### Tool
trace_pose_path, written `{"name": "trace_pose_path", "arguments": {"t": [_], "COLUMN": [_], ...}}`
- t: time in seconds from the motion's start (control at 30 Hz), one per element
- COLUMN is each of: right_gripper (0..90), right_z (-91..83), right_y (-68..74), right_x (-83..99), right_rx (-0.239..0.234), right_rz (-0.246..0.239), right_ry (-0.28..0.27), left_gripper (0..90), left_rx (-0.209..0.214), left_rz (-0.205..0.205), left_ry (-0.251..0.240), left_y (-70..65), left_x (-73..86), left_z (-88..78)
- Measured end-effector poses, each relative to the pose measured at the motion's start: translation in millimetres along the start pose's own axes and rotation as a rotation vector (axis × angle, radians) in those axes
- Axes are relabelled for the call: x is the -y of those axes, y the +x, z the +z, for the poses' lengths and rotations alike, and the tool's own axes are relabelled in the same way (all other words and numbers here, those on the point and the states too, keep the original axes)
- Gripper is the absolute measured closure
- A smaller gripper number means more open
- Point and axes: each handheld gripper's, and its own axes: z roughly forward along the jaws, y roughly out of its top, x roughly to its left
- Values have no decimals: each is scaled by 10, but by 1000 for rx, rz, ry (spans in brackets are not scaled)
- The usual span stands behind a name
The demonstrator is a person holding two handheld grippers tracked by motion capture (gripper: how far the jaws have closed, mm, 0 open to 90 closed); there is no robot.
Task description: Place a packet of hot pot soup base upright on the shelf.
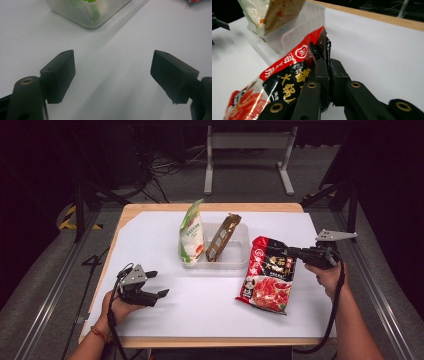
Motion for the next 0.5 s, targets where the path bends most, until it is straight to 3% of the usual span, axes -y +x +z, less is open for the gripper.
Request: {"name": "trace_pose_path", "arguments": {"t": [0.27, 0.5], "right_gripper": [876, 878], "right_z": [-140, -289], "right_y": [232, 436], "right_x": [-172, -288], "right_rx": [2, 0], "right_rz": [-41, -72], "right_ry": [-25, -86], "left_gripper": [211, 210], "left_rx": [4, -2], "left_rz": [-6, -5], "left_ry": [-11, -13], "left_y": [0, 4], "left_x": [-4, -4], "left_z": [-14, -16]}}
